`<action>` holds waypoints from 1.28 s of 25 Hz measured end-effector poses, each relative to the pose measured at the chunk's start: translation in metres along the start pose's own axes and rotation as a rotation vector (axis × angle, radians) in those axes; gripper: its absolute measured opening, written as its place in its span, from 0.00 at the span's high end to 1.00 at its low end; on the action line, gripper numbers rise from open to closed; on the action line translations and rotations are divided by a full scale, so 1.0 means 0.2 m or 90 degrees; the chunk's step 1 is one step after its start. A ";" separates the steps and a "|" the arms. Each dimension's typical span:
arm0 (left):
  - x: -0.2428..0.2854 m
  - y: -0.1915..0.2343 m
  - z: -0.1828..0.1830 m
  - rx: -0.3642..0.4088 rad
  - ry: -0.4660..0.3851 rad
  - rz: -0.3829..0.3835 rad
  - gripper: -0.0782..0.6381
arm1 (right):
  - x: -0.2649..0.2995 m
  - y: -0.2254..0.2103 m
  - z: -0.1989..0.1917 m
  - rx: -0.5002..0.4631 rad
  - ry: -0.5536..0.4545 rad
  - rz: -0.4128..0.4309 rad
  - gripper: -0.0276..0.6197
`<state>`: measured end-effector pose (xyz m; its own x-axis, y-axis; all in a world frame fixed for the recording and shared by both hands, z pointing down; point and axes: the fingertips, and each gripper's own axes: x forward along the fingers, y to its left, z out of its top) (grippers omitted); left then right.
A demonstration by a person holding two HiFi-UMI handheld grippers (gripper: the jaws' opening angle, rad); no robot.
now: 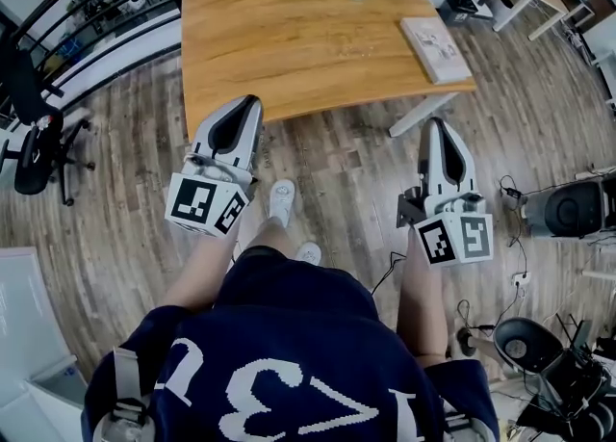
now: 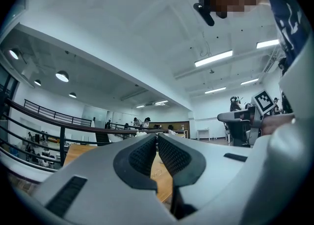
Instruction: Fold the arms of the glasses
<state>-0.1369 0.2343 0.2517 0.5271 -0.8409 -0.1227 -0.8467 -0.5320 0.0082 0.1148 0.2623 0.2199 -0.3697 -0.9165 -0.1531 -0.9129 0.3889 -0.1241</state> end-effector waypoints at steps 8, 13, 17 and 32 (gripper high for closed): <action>0.45 0.33 -0.02 -0.005 -0.007 -0.029 0.85 | 0.49 -0.15 -0.05 0.018 -0.006 -0.029 0.92; 0.71 0.55 -0.01 -0.010 -0.012 -0.063 0.85 | 0.80 -0.21 -0.05 0.036 -0.026 -0.056 0.92; 0.87 0.67 -0.05 -0.019 -0.008 -0.084 0.85 | 0.95 -0.23 -0.08 0.035 -0.024 -0.075 0.92; 1.34 0.74 -0.26 -0.048 0.034 -0.077 0.85 | 1.31 -0.63 -0.21 0.072 0.008 -0.084 0.92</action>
<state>-0.1169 -0.0747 0.2716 0.6296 -0.7734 -0.0744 -0.7702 -0.6338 0.0711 0.1263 -0.0314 0.2371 -0.2512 -0.9609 -0.1162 -0.9283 0.2732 -0.2523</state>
